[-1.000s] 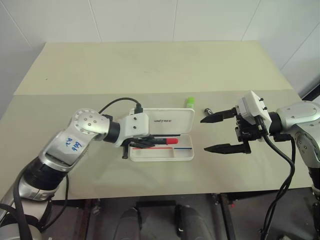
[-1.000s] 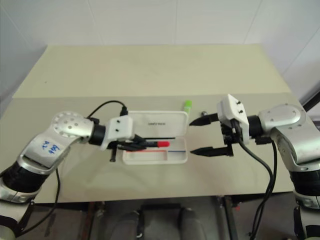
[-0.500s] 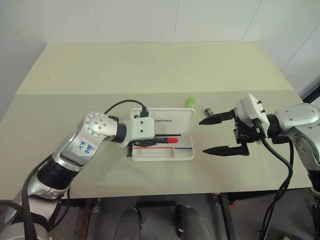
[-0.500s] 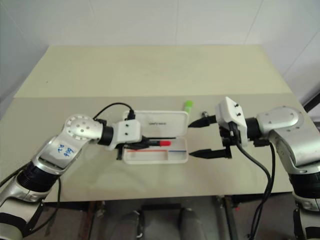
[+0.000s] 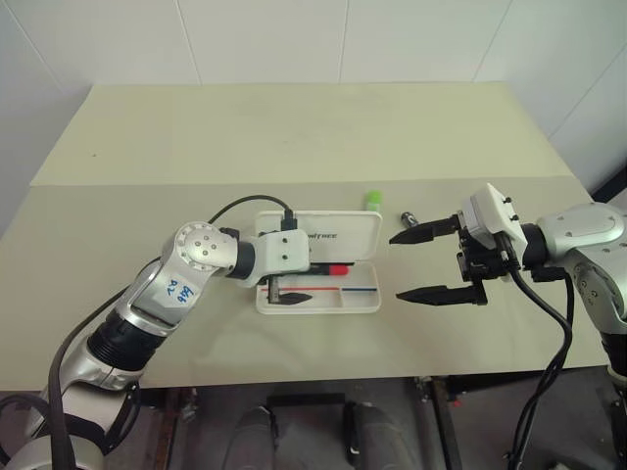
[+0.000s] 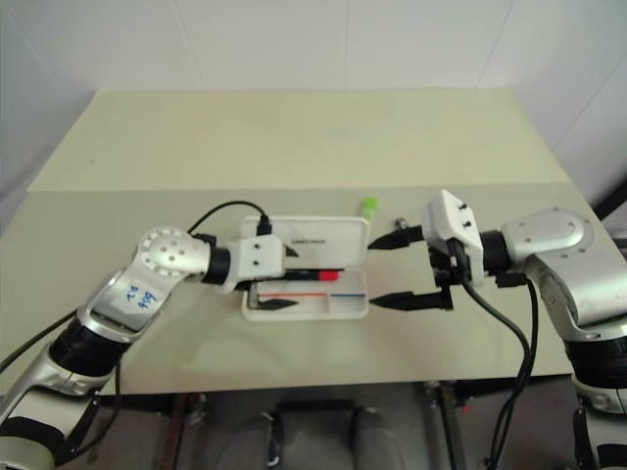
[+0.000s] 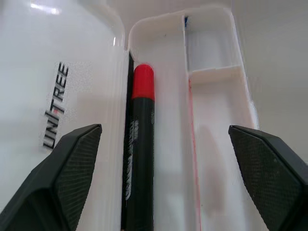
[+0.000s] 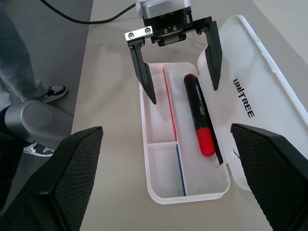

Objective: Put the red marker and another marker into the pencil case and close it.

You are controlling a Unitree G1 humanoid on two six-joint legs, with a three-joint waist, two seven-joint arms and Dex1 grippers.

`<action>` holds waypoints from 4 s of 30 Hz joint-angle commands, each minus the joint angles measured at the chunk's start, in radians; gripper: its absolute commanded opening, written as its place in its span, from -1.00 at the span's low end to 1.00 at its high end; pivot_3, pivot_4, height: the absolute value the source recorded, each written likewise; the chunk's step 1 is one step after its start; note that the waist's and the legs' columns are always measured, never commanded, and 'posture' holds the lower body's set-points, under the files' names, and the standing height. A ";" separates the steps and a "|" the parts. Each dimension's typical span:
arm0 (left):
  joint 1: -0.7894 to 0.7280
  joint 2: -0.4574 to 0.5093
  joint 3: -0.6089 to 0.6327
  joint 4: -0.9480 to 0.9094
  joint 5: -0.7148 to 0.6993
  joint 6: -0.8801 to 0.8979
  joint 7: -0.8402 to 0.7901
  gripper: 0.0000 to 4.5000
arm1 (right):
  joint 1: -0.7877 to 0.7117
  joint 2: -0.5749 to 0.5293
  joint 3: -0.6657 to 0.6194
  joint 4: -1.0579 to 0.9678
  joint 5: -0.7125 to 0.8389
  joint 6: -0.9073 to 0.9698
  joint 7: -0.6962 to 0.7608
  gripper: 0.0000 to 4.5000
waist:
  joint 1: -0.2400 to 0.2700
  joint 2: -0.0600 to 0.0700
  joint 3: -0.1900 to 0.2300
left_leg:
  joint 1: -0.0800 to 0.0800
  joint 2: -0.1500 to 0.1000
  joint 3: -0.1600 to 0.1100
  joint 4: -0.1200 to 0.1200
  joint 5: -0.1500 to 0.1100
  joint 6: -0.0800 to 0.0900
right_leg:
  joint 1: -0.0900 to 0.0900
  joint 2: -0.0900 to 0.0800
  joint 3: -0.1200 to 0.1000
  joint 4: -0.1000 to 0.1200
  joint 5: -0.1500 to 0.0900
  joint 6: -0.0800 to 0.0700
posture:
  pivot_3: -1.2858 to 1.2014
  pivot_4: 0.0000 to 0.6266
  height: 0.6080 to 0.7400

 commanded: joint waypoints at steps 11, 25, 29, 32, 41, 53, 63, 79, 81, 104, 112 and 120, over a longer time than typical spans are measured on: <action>0.099 0.036 0.290 -0.466 -0.295 0.426 0.099 0.99 | -0.472 0.218 0.010 0.688 -0.278 -0.077 -0.439 1.00 | -0.032 0.000 0.000 | 0.002 0.000 0.001 0.001 0.003 0.000 | 0.000 0.001 0.003 0.001 0.002 0.000 | 0.03 -0.52 1.00; 0.106 0.131 0.608 -0.478 -0.318 0.545 0.339 0.99 | -0.824 0.509 0.045 1.324 -0.489 -0.031 -0.720 1.00 | -0.049 0.000 0.000 | -0.001 -0.001 0.002 -0.008 0.003 -0.001 | -0.004 0.001 0.004 -0.002 0.003 0.001 | 0.03 -0.52 1.00; 0.006 0.042 0.557 -0.420 -0.310 0.581 0.464 0.99 | -0.844 0.540 0.013 1.379 -0.494 -0.032 -0.765 1.00 | -0.048 0.000 0.000 | 0.000 -0.001 0.002 -0.009 0.004 -0.002 | -0.004 0.001 0.004 -0.002 0.003 0.001 | 0.03 -0.52 1.00; -0.041 0.004 0.507 -0.362 -0.303 0.603 0.511 0.99 | -0.853 0.568 -0.001 1.406 -0.502 -0.022 -0.814 1.00 | -0.051 0.000 0.000 | 0.000 -0.001 0.002 -0.010 0.004 -0.002 | -0.004 0.001 0.004 -0.001 0.003 0.001 | 0.03 -0.52 1.00; -0.069 -0.037 0.447 -0.340 -0.333 0.610 0.540 0.99 | -0.893 0.633 -0.047 1.467 -0.503 0.018 -0.905 1.00 | -0.057 0.000 0.000 | 0.001 0.000 0.002 -0.017 0.008 -0.009 | -0.006 0.002 0.005 0.000 0.003 0.001 | 0.03 -0.52 1.00; -0.055 -0.026 0.450 -0.359 -0.343 0.625 0.565 0.99 | -0.887 0.676 -0.012 1.506 -0.574 0.019 -0.902 1.00 | -0.054 0.000 0.000 | 0.001 -0.001 0.003 -0.017 0.008 -0.009 | -0.005 0.002 0.004 -0.001 0.003 0.001 | 0.03 -0.52 1.00; -0.048 -0.028 0.457 -0.380 -0.344 0.636 0.584 0.99 | -0.876 0.692 -0.008 1.522 -0.613 0.007 -0.899 1.00 | -0.055 0.000 0.000 | 0.001 -0.001 0.003 -0.017 0.008 -0.009 | -0.005 0.002 0.004 -0.001 0.003 0.001 | 0.03 -0.52 1.00; -0.048 -0.013 0.460 -0.386 -0.347 0.638 0.590 0.99 | -0.850 0.686 0.035 1.540 -0.672 0.011 -0.855 1.00 | -0.053 0.000 0.000 | 0.001 -0.001 0.003 -0.016 0.008 -0.009 | -0.005 0.002 0.004 -0.002 0.003 0.001 | 0.03 -0.52 1.00; -0.047 -0.014 0.461 -0.388 -0.346 0.638 0.592 0.99 | -0.846 0.684 0.034 1.541 -0.672 0.021 -0.843 1.00 | -0.053 0.000 0.000 | 0.001 -0.001 0.003 -0.017 0.008 -0.009 | -0.005 0.002 0.004 -0.002 0.003 0.001 | 0.03 -0.52 1.00; -0.064 -0.013 0.458 -0.376 -0.354 0.616 0.577 1.00 | -0.842 0.644 0.023 1.537 -0.681 -0.005 -0.831 -0.52 | -0.050 -0.001 0.000 | 0.001 -0.001 0.002 -0.016 0.008 -0.008 | -0.005 0.002 0.004 -0.002 0.003 0.001 | 0.03 -0.52 1.00; -0.053 0.007 0.491 -0.373 -0.399 0.578 0.515 1.00 | -0.905 0.568 0.010 1.516 -0.665 -0.021 -0.737 -0.52 | -0.056 -0.001 0.000 | 0.001 -0.001 0.002 -0.018 0.008 -0.009 | -0.005 0.001 0.004 -0.002 0.003 0.001 | 0.03 -0.52 1.00; -0.040 0.038 0.526 -0.363 -0.488 0.552 0.421 1.00 | -0.964 0.488 0.015 1.472 -0.659 -0.068 -0.592 -0.52 | -0.058 -0.001 0.000 | 0.001 -0.001 0.003 -0.018 0.008 -0.009 | -0.006 0.002 0.005 -0.003 0.003 0.001 | 0.03 -0.52 1.00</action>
